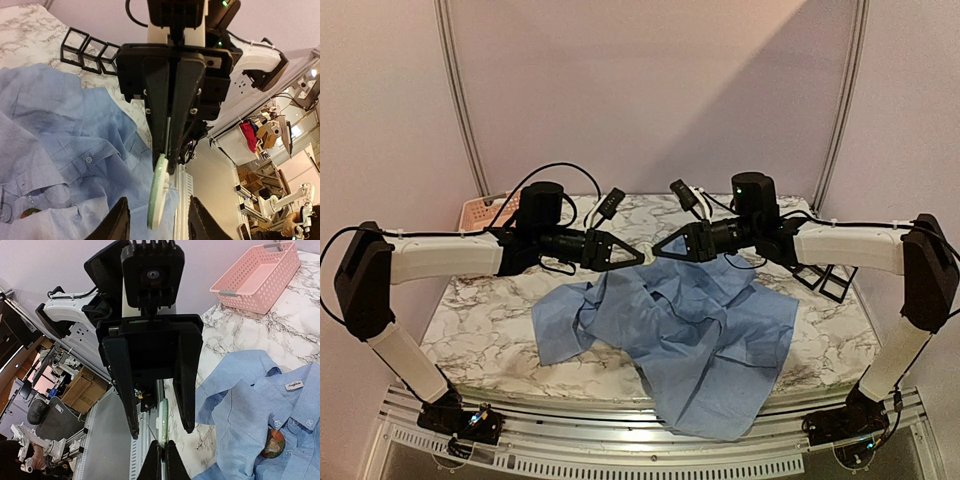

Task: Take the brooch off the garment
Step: Pass from the right arm to the left

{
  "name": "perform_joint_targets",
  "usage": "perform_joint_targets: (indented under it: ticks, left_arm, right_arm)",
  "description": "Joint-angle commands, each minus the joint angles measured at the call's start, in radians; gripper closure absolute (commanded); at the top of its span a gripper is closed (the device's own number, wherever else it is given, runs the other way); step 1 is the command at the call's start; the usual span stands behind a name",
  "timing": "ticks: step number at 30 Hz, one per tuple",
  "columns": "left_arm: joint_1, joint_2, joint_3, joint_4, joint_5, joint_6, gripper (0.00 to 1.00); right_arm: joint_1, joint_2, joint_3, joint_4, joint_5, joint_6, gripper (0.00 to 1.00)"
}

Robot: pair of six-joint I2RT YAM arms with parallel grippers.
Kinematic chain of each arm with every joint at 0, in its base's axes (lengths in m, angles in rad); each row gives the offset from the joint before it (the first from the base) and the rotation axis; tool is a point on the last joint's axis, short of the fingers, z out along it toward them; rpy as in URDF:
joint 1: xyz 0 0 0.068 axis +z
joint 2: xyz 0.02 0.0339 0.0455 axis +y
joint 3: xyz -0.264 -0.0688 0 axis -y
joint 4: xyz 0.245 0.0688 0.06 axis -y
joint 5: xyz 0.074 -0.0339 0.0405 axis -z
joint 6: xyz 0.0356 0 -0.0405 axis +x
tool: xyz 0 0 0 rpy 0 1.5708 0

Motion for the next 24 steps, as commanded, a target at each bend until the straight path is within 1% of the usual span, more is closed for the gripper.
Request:
perform_joint_targets:
  ticks: [1, 4, 12, 14, 16, 19, 21, 24]
  left_arm:
    - [0.012, -0.021, -0.011, 0.004, -0.009, 0.011, 0.62]
    - [0.014, -0.017, -0.011, 0.005, -0.006, 0.008, 0.74]
    - [0.016, -0.016, -0.012, 0.009, -0.004, 0.006, 0.83]
    - [0.017, -0.016, -0.011, 0.009, -0.004, 0.005, 0.84]
    - [0.017, -0.017, -0.012, 0.011, -0.002, 0.005, 0.88]
    - [0.017, -0.017, -0.013, 0.014, -0.002, 0.004, 0.97]
    - [0.017, -0.018, -0.014, 0.02, -0.001, -0.001, 0.99]
    - [0.019, -0.017, -0.015, 0.027, -0.005, -0.012, 1.0]
  right_arm:
    - [-0.003, -0.036, -0.022, 0.017, 0.008, 0.007, 1.0]
    - [-0.004, -0.039, -0.022, 0.017, 0.01, 0.006, 1.0]
    - [-0.004, -0.036, -0.021, 0.016, 0.005, 0.007, 1.0]
    - [-0.004, -0.034, -0.023, 0.013, 0.005, 0.007, 1.0]
    - [-0.004, -0.032, -0.022, 0.013, 0.003, 0.007, 1.0]
    - [-0.004, -0.029, -0.019, 0.014, -0.001, 0.011, 1.0]
    - [-0.004, -0.03, -0.016, 0.014, 0.002, 0.011, 0.98]
    - [-0.004, -0.03, -0.013, 0.006, 0.013, 0.011, 0.91]
